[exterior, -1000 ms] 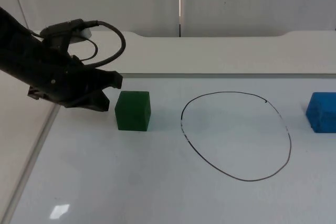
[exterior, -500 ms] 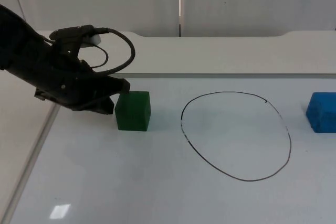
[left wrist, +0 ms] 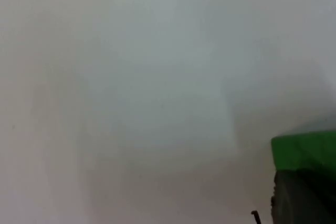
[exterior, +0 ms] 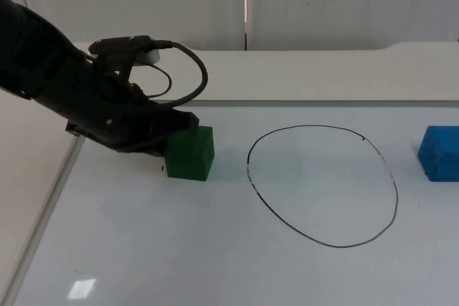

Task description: Push the two cubes into the marked area.

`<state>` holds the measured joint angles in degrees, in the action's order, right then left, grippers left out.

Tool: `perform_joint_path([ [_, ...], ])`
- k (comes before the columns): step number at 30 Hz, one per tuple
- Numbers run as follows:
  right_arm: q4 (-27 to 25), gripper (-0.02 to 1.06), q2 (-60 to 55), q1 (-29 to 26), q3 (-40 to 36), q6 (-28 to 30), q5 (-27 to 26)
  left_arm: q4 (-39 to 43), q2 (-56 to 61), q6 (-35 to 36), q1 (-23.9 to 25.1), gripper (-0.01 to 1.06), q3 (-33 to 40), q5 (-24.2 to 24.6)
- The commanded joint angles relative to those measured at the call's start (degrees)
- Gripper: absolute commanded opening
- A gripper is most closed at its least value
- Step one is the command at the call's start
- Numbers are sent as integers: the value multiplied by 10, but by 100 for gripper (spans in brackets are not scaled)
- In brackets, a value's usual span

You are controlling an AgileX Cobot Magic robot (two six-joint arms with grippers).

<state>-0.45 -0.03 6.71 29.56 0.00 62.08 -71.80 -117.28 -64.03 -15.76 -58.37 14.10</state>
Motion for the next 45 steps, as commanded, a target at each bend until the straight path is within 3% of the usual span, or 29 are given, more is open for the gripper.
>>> perform_joint_path([
  [1, 1, 105, 0, -2, 0, 8, -3, -13, 0, -1, -4, 0, -3, 1],
  [12, 1, 105, 0, -2, 0, 8, -3, -30, 0, -1, -6, 0, -3, 21],
  [32, 1, 105, 0, -2, 0, 8, -3, -48, 0, -1, -37, 0, -3, 5],
  [45, 1, 105, 0, -2, 0, 8, -3, -79, 0, -1, -37, 0, -3, 33],
])
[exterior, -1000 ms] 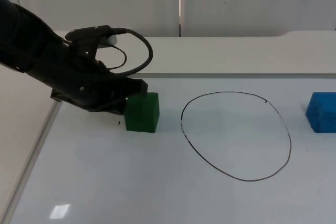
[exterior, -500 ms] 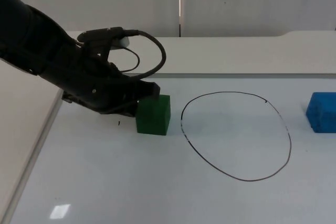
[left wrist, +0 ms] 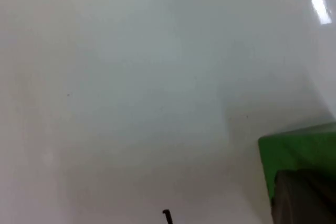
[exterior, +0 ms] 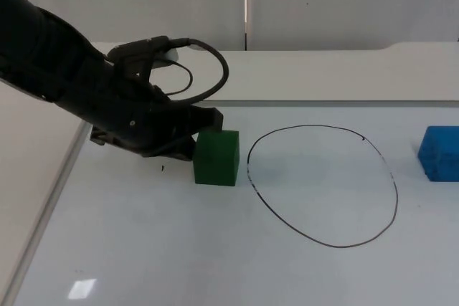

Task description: Push the two cubes into the marked area.

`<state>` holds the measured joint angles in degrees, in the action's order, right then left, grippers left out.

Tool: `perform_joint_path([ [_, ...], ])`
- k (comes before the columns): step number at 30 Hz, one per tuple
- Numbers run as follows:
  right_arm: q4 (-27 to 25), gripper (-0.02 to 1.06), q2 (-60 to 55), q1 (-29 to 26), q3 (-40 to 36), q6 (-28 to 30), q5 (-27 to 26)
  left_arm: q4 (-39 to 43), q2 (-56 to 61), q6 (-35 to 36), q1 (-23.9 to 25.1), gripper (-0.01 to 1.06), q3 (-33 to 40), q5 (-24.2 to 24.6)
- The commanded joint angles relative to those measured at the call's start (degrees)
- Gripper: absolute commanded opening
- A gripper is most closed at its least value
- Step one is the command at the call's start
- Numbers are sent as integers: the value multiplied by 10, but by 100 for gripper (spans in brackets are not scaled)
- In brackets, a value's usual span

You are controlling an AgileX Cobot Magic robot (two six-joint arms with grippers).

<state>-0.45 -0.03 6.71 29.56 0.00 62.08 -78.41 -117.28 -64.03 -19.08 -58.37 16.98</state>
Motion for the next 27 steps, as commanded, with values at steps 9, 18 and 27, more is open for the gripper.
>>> perform_joint_path([
  [9, 1, 105, 0, -2, 0, 8, -3, -17, 0, -1, -10, 0, -3, 2],
  [18, 1, 105, 0, -2, 0, 8, -3, -16, 0, -12, -26, 0, -3, -7],
  [27, 1, 105, 0, -2, 0, 8, -3, -24, 0, -12, -35, 0, -3, -9],
])
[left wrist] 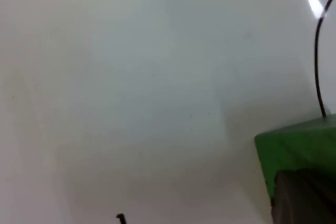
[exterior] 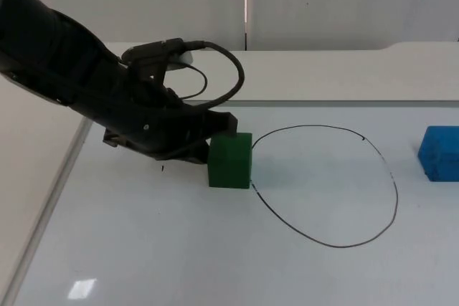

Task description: Push the two cubes into the marked area.

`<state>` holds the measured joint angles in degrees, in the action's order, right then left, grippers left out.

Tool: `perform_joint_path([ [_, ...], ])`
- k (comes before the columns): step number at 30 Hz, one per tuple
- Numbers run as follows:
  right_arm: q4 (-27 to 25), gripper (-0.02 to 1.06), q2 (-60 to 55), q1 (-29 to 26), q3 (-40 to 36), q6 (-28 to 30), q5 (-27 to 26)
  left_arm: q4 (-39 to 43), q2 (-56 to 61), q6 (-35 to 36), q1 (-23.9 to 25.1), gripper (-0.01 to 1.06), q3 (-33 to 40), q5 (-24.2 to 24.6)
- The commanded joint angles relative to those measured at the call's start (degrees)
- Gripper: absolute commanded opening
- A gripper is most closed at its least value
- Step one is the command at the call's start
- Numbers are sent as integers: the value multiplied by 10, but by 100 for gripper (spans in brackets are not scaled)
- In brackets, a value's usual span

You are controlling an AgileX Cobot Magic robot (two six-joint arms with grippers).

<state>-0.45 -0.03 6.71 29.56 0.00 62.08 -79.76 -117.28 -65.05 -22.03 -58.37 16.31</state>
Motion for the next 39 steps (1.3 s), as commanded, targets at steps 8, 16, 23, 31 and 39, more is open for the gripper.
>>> perform_joint_path([
  [8, 1, 105, 0, -2, 0, 8, -3, -8, 0, -2, -28, 0, -3, -21],
  [16, 1, 105, 0, -2, 0, 8, -3, -21, 0, -2, -39, 0, -3, -22],
  [23, 1, 105, 0, -2, 0, 8, -3, -24, 0, -2, -56, 0, -3, -21],
  [31, 1, 105, 0, -2, 0, 8, -3, -38, 0, -2, -57, 0, -3, -21],
  [39, 1, 105, 0, -2, 0, 8, -3, -50, 0, -2, -61, 0, -3, -21],
])
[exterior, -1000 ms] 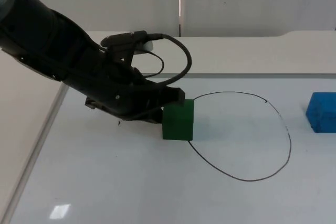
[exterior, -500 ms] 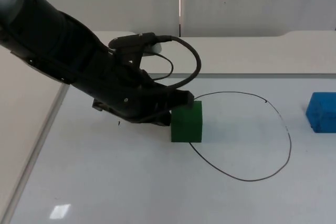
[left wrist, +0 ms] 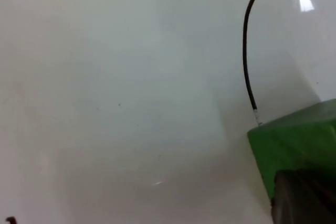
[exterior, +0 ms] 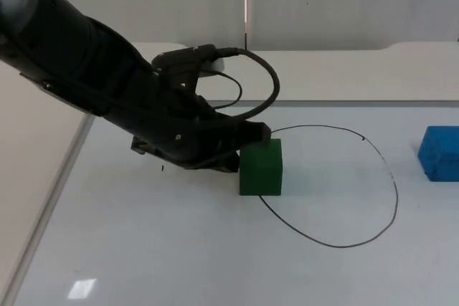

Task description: Push the two cubes into the marked area.

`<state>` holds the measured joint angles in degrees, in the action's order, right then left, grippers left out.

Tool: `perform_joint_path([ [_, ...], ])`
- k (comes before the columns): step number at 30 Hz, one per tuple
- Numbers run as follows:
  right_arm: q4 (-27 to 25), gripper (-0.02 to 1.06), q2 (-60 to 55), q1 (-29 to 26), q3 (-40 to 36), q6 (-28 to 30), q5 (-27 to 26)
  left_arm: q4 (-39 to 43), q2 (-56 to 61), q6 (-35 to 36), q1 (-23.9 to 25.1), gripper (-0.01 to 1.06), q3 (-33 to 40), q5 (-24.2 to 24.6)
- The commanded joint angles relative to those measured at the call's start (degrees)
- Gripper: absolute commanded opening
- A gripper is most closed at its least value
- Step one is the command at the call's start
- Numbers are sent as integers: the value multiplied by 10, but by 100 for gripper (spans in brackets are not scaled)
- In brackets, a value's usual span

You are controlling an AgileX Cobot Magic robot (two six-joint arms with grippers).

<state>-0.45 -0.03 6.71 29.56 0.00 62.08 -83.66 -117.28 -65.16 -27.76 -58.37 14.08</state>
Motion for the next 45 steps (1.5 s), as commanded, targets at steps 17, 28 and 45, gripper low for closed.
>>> perform_joint_path([
  [17, 1, 105, 0, -2, 0, 8, -3, -28, -17, -1, -4, 0, -3, 5],
  [28, 1, 105, 0, -2, 0, 8, -3, -28, -17, -19, -30, 0, -3, 1],
  [45, 1, 105, 0, -2, 0, 8, -3, -39, -17, -25, -30, 0, -29, 20],
])
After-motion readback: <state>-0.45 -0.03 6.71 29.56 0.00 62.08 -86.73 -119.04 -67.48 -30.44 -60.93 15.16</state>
